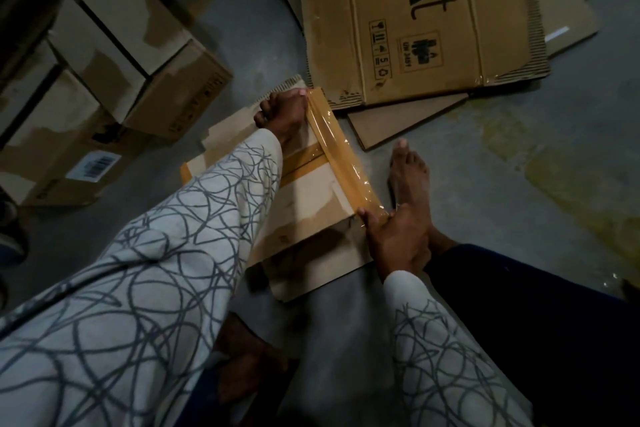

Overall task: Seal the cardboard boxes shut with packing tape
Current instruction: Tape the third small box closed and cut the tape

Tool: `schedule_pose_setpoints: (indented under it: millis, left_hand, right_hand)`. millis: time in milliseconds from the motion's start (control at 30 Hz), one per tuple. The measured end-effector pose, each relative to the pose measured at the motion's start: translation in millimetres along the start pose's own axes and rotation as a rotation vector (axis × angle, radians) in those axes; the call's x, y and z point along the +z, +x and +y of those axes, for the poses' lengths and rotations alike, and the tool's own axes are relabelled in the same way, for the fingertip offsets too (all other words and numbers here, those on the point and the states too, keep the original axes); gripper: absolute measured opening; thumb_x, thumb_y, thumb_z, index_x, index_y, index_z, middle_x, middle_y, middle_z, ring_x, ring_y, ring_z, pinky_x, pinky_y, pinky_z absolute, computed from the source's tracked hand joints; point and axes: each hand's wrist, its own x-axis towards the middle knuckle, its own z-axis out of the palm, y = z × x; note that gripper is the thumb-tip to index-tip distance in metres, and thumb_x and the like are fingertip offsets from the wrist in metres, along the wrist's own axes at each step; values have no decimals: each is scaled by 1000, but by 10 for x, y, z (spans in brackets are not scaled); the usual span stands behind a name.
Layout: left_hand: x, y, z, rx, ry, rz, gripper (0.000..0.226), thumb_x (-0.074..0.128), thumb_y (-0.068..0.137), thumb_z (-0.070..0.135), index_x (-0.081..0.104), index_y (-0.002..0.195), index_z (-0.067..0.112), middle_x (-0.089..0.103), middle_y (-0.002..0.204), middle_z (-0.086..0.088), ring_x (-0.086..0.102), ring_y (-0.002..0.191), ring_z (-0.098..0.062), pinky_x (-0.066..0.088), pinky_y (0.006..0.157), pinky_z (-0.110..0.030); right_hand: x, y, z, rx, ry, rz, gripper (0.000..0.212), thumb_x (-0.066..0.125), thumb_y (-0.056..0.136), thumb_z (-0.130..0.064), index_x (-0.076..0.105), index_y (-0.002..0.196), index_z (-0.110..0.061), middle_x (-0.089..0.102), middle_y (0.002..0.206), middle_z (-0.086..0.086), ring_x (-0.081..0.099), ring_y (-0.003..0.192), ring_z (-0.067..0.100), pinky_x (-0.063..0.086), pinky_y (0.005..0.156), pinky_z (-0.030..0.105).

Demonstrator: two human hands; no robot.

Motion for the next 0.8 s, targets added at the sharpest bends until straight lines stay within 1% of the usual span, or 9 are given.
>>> schedule_pose_setpoints:
  millis: [67, 167, 233, 333, 433, 533, 667, 733, 800]
  left_hand:
    - [33, -47, -36, 122, 39, 6, 56, 42, 92, 62, 47, 139, 31, 41, 142, -9, 35, 132, -32, 24, 115, -51]
    - [239, -188, -247, 598, 357, 79, 45, 28, 100, 55, 32, 145, 56, 10, 164, 5, 3, 153, -23, -5, 118, -63]
    - [358, -284, -375, 777, 466, 168, 44, 24, 100, 50, 48, 136, 50, 3, 167, 8, -6, 155, -19, -10, 116, -66]
    - [410, -406, -385, 830, 462, 170, 40, 31, 95, 45, 67, 110, 36, 10, 168, 2, -6, 155, -24, -8, 117, -65]
    - [519, -574, -282, 789, 600, 164, 46, 33, 92, 41, 65, 120, 21, 20, 165, -8, -4, 155, -29, -6, 122, -58]
    - [756, -768, -267, 796, 714, 99, 51, 40, 92, 41, 66, 124, 12, 36, 157, -16, 5, 154, -31, -2, 124, -50]
    - [804, -984, -337, 911, 770, 0, 52, 36, 91, 43, 73, 116, 17, 48, 145, -14, 22, 148, -31, -11, 123, -45]
    - [785, -1120, -420, 981, 693, -89, 54, 30, 89, 44, 75, 113, 26, 56, 135, -4, 28, 145, -26, -27, 117, -39]
    - [786, -1240, -506, 1014, 596, -156, 57, 24, 87, 42, 74, 113, 31, 56, 137, 2, 26, 147, -24, -35, 110, -33]
  right_hand:
    - [61, 37, -18, 109, -15, 26, 55, 67, 87, -57, 56, 120, -14, 63, 123, 14, 60, 114, 38, 47, 89, 42]
    - [108, 75, -9, 105, -22, 10, 49, 65, 90, -53, 56, 123, -17, 64, 124, 13, 60, 115, 37, 47, 91, 41]
    - [123, 133, -26, 121, -40, 31, 44, 66, 91, -49, 56, 121, -18, 64, 123, 12, 60, 115, 36, 46, 93, 41]
    - [141, 132, -38, 140, -36, 29, 44, 68, 89, -48, 56, 119, -18, 64, 122, 12, 60, 114, 35, 46, 94, 40]
    - [155, 174, -75, 153, 4, 20, 51, 71, 85, -51, 57, 121, -18, 64, 120, 11, 61, 113, 36, 46, 94, 41]
    - [441, 650, 207, 44, 5, 52, 64, 59, 89, -55, 44, 144, -26, 56, 121, 6, 62, 114, 38, 48, 100, 49]
    - [131, 250, -4, 156, 77, 21, 53, 70, 82, -45, 57, 126, -18, 63, 125, 13, 61, 115, 40, 47, 94, 42]
    - [129, 182, 44, 192, 171, -8, 51, 67, 85, -39, 55, 129, -16, 61, 131, 16, 59, 119, 40, 47, 94, 40]
    - [189, 273, 103, 213, 216, -2, 49, 63, 90, -36, 54, 133, -16, 59, 134, 17, 58, 121, 40, 47, 94, 40]
